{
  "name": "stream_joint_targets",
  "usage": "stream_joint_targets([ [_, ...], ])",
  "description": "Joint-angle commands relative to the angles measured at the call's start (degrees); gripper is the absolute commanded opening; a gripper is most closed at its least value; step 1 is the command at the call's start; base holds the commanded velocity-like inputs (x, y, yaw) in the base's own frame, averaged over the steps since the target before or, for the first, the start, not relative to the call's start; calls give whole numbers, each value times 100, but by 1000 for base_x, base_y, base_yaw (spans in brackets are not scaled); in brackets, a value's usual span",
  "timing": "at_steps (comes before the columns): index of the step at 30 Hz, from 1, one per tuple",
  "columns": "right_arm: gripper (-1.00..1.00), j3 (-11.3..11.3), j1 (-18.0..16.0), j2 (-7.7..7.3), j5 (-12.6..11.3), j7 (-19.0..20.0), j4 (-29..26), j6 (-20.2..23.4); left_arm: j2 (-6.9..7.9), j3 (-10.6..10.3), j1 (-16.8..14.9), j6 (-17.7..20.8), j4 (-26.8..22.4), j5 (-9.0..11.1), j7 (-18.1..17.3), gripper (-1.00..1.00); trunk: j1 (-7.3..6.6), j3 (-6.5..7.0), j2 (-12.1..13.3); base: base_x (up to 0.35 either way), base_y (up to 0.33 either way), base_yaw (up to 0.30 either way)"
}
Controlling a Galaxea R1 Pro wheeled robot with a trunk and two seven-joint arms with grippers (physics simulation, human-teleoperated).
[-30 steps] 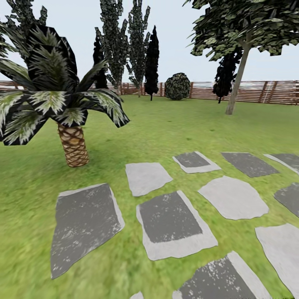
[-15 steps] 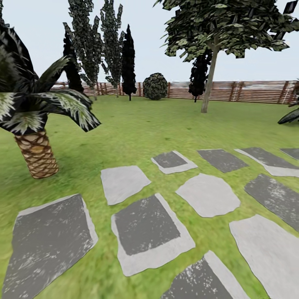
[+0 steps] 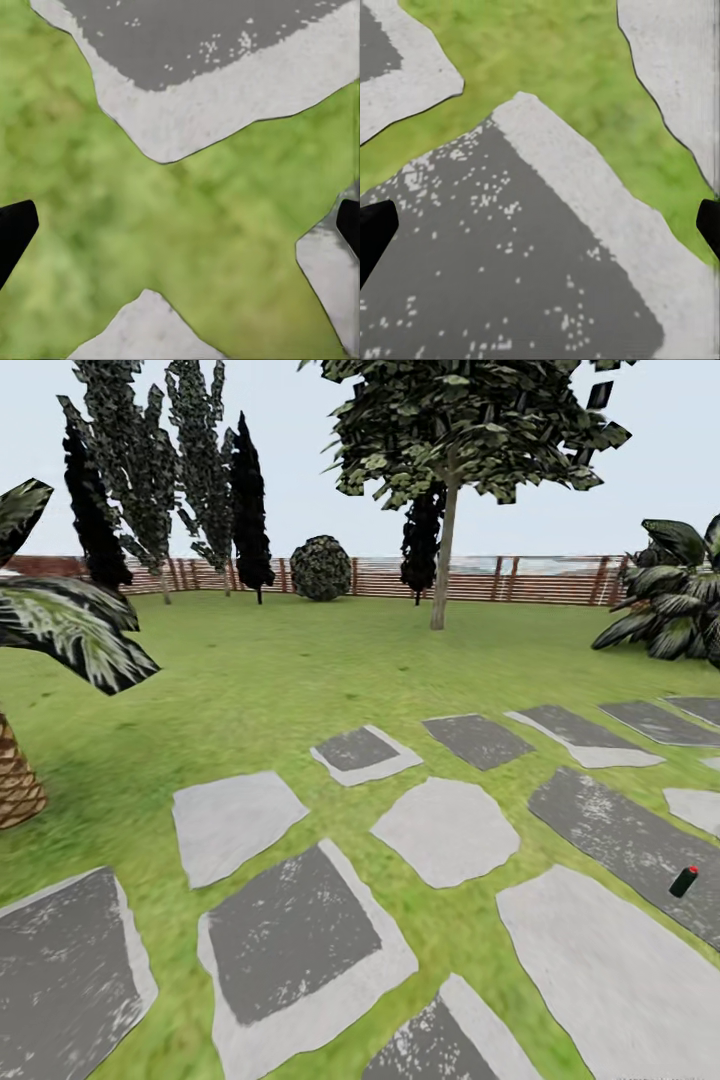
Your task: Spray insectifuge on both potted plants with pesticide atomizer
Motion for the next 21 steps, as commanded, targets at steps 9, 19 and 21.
stream_joint_targets([
  [9,100,-2,-4,1,3,-2,10,-19,2,4,5,-17,0,1,-2,100,1,-5,-2,241,-197,-300],
  [19,100,-3,-2,1,3,-2,16,-19,2,7,8,-17,1,1,-2,100,1,-5,-2,241,-197,-300],
  [21,100,-4,-5,1,3,-4,16,-19,3,11,8,-17,2,3,-2,100,1,-5,-2,241,-197,-300],
])
